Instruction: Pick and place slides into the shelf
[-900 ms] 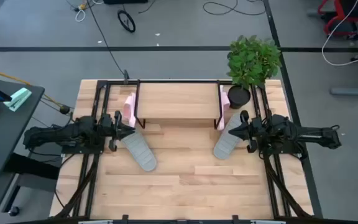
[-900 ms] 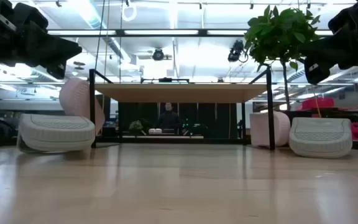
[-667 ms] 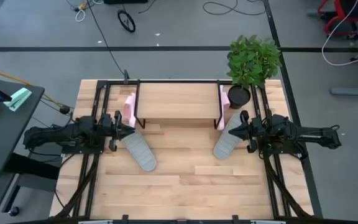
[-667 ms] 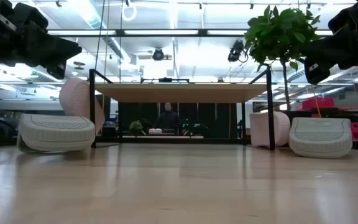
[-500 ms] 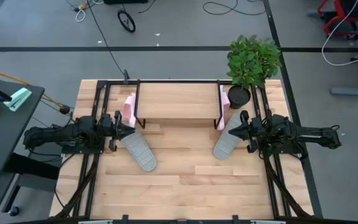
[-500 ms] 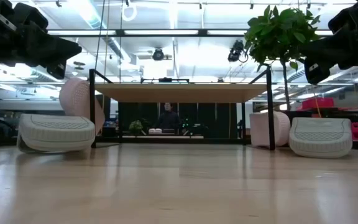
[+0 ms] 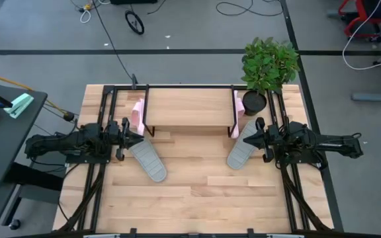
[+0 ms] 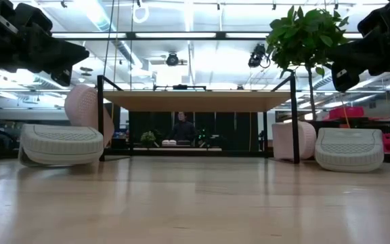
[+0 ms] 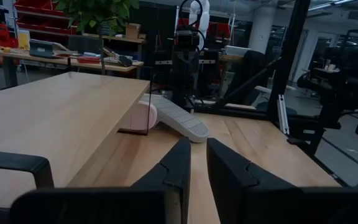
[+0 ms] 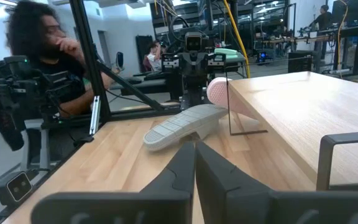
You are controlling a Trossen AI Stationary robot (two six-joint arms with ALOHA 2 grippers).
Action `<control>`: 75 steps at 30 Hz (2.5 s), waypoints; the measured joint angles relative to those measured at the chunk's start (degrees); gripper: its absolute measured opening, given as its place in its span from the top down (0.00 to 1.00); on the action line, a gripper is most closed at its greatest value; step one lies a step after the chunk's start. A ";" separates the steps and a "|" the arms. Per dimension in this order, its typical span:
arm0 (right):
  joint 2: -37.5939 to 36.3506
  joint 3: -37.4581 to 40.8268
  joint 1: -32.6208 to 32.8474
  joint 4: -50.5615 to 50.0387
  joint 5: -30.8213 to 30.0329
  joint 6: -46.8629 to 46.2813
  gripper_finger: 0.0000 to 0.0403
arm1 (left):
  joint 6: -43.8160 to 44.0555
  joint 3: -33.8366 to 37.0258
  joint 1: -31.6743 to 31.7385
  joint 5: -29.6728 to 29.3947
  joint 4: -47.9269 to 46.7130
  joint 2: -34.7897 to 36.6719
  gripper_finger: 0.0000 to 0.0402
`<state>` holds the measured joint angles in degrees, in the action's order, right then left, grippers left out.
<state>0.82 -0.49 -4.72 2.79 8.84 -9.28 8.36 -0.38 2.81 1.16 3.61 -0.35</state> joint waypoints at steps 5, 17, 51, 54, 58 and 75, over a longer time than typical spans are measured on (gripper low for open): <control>0.00 0.00 -0.01 -0.02 0.00 0.00 0.95 | 0.00 0.00 -0.01 -0.01 -0.01 -0.01 0.87; 0.01 0.00 0.01 -0.02 0.00 -0.01 0.95 | 0.00 0.00 -0.01 0.01 0.00 0.01 0.85; 0.01 0.00 0.00 -0.01 0.00 0.00 0.95 | 0.00 0.00 0.01 0.01 -0.01 0.00 0.86; 0.01 0.00 0.01 0.00 -0.05 0.32 0.95 | 0.00 0.00 0.01 0.01 0.00 0.00 0.85; 0.02 0.00 0.00 -0.02 -0.23 1.43 0.95 | 0.00 0.00 0.01 0.01 0.01 -0.01 0.85; 0.02 -0.23 0.01 3.71 -0.26 5.77 0.95 | 0.00 0.00 0.01 0.01 0.22 0.00 0.85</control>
<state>0.84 -0.73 -4.71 6.50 8.58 -3.51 8.36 -0.38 2.82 1.17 3.84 -0.35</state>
